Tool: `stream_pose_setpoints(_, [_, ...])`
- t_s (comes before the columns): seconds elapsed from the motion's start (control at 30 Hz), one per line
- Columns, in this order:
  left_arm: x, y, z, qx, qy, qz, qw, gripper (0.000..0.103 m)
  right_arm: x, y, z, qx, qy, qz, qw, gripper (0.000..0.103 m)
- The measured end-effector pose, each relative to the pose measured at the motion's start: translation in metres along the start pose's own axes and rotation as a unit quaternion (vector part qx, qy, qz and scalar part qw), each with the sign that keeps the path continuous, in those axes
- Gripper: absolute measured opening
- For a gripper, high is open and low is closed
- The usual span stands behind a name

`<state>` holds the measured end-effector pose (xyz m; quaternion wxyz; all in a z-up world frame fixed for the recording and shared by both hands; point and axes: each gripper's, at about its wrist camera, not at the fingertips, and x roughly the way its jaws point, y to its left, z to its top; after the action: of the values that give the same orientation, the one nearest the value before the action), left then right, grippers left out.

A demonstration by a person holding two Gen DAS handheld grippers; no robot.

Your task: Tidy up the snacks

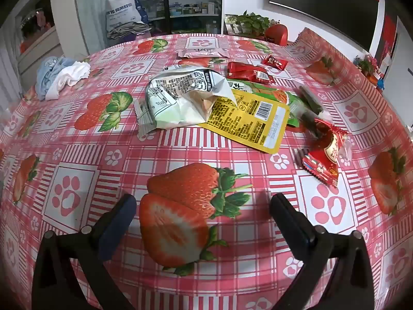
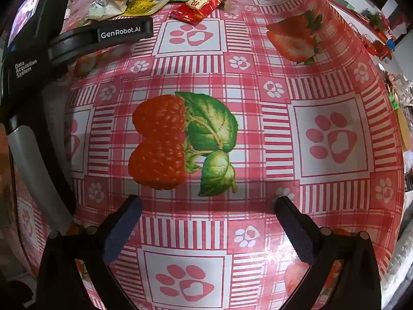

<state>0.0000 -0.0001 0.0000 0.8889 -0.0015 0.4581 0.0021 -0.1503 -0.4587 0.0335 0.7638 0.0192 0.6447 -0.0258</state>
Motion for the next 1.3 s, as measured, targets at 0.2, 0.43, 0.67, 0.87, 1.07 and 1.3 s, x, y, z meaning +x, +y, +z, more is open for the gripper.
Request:
stream_pose_setpoints(0.2, [0.000, 0.000, 0.000, 0.000, 0.000, -0.001, 1.0000, 0.103, -0.004, 0.004, -0.002, -0.005, -0.016, -0.002, 1.000, 0.103])
stream_pose_setpoints(0.43, [0.000, 0.000, 0.000, 0.000, 0.000, -0.001, 1.0000, 0.103, -0.005, 0.001, -0.018, 0.009, -0.009, 0.000, 1.000, 0.103])
stream_pose_setpoints(0.67, [0.000, 0.000, 0.000, 0.000, 0.000, -0.001, 1.0000, 0.103, -0.004, -0.013, -0.011, 0.014, 0.048, 0.005, 0.999, 0.103])
stream_pose_setpoints(0.87, [0.000, 0.000, 0.000, 0.000, 0.000, 0.000, 1.0000, 0.103, -0.003, -0.014, -0.009, 0.013, 0.039, 0.003, 0.999, 0.103])
stream_pose_setpoints(1.07, [0.000, 0.000, 0.000, 0.000, 0.000, 0.000, 1.0000, 0.103, -0.003, -0.009, -0.005, 0.014, 0.047, 0.002, 0.999, 0.103])
stream_pose_setpoints(1.3, [0.000, 0.000, 0.000, 0.000, 0.000, 0.000, 1.0000, 0.103, 0.001, 0.000, 0.001, 0.020, 0.047, -0.003, 0.999, 0.103])
